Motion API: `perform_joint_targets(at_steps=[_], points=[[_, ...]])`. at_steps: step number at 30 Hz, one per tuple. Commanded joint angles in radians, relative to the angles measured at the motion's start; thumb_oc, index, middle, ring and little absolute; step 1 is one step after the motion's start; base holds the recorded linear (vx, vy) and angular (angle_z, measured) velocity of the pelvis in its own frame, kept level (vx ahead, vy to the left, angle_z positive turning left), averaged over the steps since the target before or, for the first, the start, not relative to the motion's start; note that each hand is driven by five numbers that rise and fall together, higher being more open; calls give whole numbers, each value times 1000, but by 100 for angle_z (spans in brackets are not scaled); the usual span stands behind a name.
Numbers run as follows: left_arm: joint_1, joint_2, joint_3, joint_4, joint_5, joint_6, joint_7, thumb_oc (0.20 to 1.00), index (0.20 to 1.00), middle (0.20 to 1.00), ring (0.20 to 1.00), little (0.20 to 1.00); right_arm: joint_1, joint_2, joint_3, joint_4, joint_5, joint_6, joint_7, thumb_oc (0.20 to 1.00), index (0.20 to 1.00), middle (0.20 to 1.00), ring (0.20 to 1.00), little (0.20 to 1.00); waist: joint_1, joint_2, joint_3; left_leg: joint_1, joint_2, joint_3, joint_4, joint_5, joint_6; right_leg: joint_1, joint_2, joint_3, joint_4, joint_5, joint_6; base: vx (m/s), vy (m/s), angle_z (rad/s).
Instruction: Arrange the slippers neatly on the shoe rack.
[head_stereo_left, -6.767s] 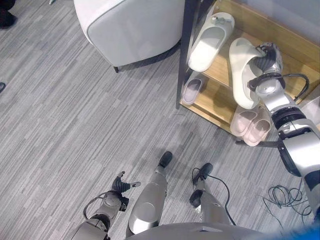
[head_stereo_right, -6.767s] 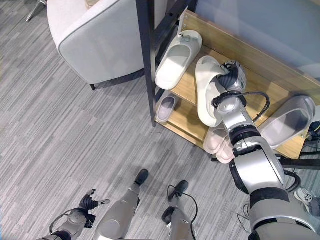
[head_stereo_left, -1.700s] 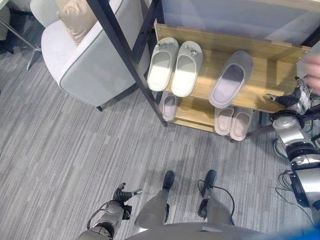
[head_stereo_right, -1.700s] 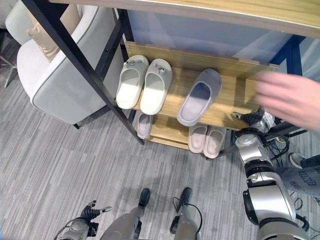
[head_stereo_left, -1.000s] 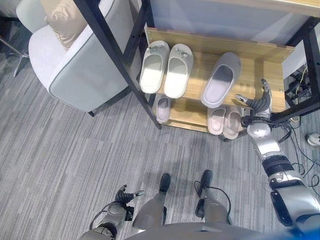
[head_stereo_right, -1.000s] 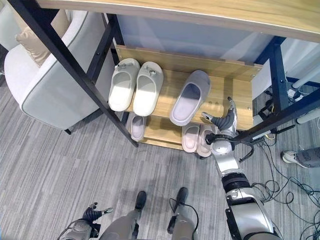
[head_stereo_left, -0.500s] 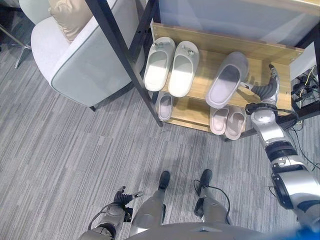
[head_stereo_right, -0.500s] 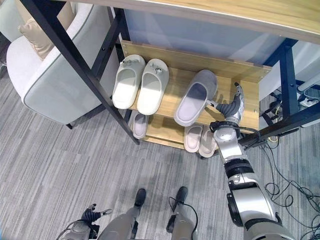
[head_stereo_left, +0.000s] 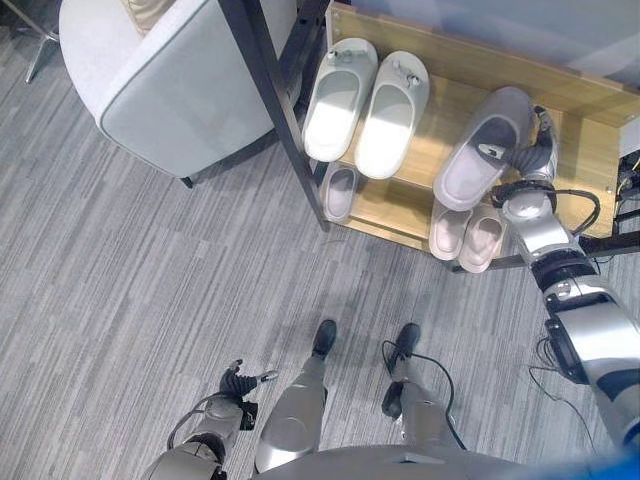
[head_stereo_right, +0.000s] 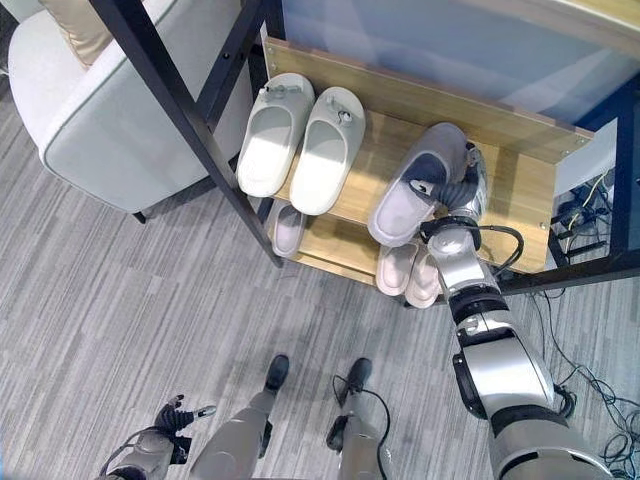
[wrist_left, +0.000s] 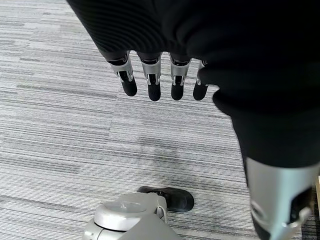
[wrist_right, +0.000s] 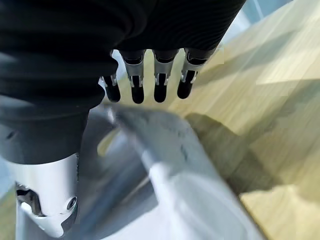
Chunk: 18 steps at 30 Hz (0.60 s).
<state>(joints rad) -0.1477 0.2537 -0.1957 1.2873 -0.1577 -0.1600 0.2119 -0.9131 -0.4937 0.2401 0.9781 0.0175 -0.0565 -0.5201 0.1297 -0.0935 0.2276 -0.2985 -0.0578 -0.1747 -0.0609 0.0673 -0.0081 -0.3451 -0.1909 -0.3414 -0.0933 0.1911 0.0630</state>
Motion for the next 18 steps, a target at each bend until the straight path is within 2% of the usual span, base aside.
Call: perform_joint_targets(at_steps=[1, 2, 4, 5, 6, 13, 18], points=[[-29, 32, -32, 74, -30, -11, 25, 1000, 1000, 1000, 1000, 1000, -59, -80, 36, 21, -12, -7, 8, 1000, 1000, 1000, 1000, 1000, 27, -17, 0, -29, 6, 6, -26, -29, -43, 138, -58, -18, 16, -108, 119, 10, -3, 4], [-30, 32, -32, 74, -30, -11, 25, 1000, 1000, 1000, 1000, 1000, -60, -80, 36, 22, -12, -8, 8, 1000, 1000, 1000, 1000, 1000, 27, -17, 0, -29, 6, 6, -26, -29, -43, 138, -58, -18, 16, -108, 119, 13, -1, 3], [-24, 35, -33, 76, -27, -11, 23, 1000, 1000, 1000, 1000, 1000, -76, -90, 67, 57, -44, 3, 17, 445, 445, 445, 445, 445, 32, -20, 1, -30, 7, 5, -26, -28, -44, 140, -57, -23, 15, -109, 120, 0, 0, 0], [-23, 37, -33, 75, -25, -12, 23, 1000, 1000, 1000, 1000, 1000, -82, -95, 77, 72, -55, 5, 18, 256, 256, 256, 256, 256, 33, -21, 1, -30, 7, 4, -26, -28, -45, 141, -57, -24, 15, -109, 120, 19, -1, 4], [-24, 41, -33, 75, -20, -12, 23, 1000, 1000, 1000, 1000, 1000, -93, -108, 100, 104, -90, 14, 20, 200, 200, 200, 200, 200, 40, -23, 2, -30, 7, 0, -26, -29, -45, 142, -58, -29, 15, -109, 121, 7, 0, 4], [-35, 34, -22, 62, 2, -12, 32, 1000, 1000, 1000, 1000, 1000, -61, -132, 105, 27, -203, 28, -42, 200, 200, 200, 200, 200, 40, -18, 1, -27, 7, -7, -26, -28, -48, 150, -59, -37, 23, -118, 121, 1, 0, 1], [-49, 23, 1, 55, 38, -7, 33, 1000, 1000, 1000, 1000, 1000, 61, -160, 44, -188, -294, 23, -83, 200, 200, 200, 200, 200, 27, -9, -6, -15, 10, -7, -26, -36, -47, 158, -62, -40, 39, -132, 120, -10, -1, 5]])
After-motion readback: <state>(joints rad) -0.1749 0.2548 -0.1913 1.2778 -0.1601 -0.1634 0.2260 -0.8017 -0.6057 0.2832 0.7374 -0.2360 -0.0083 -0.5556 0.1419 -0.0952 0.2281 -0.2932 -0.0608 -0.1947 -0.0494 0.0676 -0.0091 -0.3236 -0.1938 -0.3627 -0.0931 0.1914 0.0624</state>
